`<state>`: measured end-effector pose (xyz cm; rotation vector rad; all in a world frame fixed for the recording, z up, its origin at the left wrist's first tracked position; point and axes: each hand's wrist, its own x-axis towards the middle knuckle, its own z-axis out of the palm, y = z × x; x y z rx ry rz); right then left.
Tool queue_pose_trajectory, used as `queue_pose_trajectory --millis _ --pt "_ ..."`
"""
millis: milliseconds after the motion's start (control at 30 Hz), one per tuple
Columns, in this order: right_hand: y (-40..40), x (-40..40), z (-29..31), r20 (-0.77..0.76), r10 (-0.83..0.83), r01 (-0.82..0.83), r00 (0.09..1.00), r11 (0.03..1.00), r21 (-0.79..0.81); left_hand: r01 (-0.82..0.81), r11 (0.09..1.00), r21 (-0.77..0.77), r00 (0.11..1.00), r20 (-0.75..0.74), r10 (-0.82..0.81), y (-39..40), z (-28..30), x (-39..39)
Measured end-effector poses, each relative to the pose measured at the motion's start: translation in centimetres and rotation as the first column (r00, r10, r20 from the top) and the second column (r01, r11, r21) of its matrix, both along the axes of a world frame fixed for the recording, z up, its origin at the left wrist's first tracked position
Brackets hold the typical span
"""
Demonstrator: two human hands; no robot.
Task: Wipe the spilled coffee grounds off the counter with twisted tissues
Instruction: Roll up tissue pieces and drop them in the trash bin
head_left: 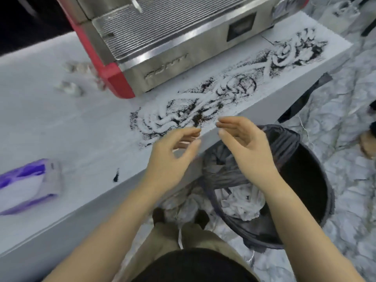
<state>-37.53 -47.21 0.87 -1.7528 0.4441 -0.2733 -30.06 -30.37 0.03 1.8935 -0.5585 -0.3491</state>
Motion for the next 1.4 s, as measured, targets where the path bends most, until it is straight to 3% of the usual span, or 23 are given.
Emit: queue_pose_trajectory --millis 267,500,633,833,1000,1200,1300,1400 --pt "10.8 10.1 1.5 0.096 0.26 -0.257 0.961 0.966 -0.035 -0.317 0.947 -0.052 0.943 0.087 0.321 12.0 2.2 6.5" --pt "19.2 18.0 1.9 0.184 0.332 -0.323 0.925 0.943 -0.075 -0.385 0.92 0.077 0.917 0.147 0.371 21.5 4.5 14.2" --pt "22.6 24.0 -0.6 0.193 0.29 -0.23 0.937 0.931 -0.284 -0.327 0.921 0.21 0.931 0.238 0.277 23.9 3.8 20.5" --pt "24.0 31.4 -5.9 -0.084 0.264 -0.265 0.961 0.785 -0.56 -0.153 0.835 0.528 0.896 0.431 -0.108 22.9 -1.0 28.6" --pt "23.9 33.5 -8.0 -0.256 0.198 -0.322 0.946 0.647 -0.691 -0.051 0.699 0.713 0.88 0.363 -0.306 21.7 -5.4 31.2" --pt "23.9 31.6 -8.1 -0.186 0.194 -0.266 0.963 0.58 -0.77 -0.054 0.727 0.684 0.803 0.462 -0.375 23.1 -8.0 31.1" --pt "23.5 30.1 -8.0 -0.171 0.247 -0.286 0.954 0.57 -0.771 0.007 0.766 0.643 0.844 0.406 -0.349 23.8 -6.7 29.8" --pt "23.0 27.6 -7.2 -0.1 0.274 -0.266 0.957 0.681 -0.682 0.062 0.837 0.544 0.927 0.279 -0.25 23.8 -3.9 27.0"
